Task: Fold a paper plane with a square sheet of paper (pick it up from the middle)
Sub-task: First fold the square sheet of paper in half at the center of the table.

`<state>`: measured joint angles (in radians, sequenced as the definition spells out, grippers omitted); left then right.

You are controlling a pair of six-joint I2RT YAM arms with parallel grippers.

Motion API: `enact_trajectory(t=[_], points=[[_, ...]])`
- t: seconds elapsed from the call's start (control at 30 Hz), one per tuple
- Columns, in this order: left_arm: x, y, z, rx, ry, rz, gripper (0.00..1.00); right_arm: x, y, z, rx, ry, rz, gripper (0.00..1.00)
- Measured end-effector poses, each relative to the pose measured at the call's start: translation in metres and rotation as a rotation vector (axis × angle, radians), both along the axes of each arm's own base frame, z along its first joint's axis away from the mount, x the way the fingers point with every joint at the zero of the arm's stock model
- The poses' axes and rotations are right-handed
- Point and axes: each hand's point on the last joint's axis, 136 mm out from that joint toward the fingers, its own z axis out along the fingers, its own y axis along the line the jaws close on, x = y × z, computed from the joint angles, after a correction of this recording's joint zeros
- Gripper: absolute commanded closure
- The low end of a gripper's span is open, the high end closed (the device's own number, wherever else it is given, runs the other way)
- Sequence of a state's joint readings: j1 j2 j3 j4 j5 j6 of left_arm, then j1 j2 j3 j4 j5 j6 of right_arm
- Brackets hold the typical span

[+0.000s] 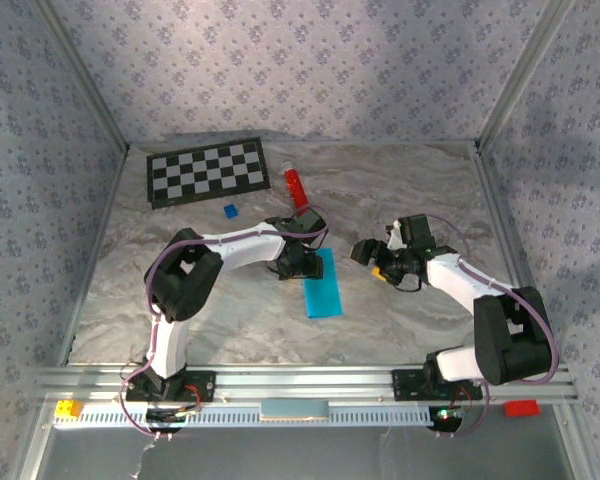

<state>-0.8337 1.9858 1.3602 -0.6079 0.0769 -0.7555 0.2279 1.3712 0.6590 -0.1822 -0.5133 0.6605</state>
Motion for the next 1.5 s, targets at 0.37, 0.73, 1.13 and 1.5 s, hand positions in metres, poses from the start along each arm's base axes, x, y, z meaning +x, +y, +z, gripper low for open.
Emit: enact_trajectory(t=[0.37, 0.73, 1.13, 1.5], points=[[0.0, 0.0, -0.001, 0.003, 0.001, 0.001, 0.39, -0.005, 0.019, -0.007, 0.053, 0.031, 0.079, 0.65], [0.001, 0.0, -0.001, 0.012, 0.007, 0.0, 0.38, -0.002, 0.04, -0.007, 0.053, 0.03, 0.16, 0.72], [0.0, 0.0, -0.001, 0.014, 0.008, 0.0, 0.38, -0.008, 0.065, -0.012, 0.052, 0.055, 0.28, 0.95], [-0.001, -0.001, -0.001, 0.014, 0.007, -0.004, 0.38, -0.013, 0.078, -0.028, 0.035, 0.108, 0.326, 0.99]])
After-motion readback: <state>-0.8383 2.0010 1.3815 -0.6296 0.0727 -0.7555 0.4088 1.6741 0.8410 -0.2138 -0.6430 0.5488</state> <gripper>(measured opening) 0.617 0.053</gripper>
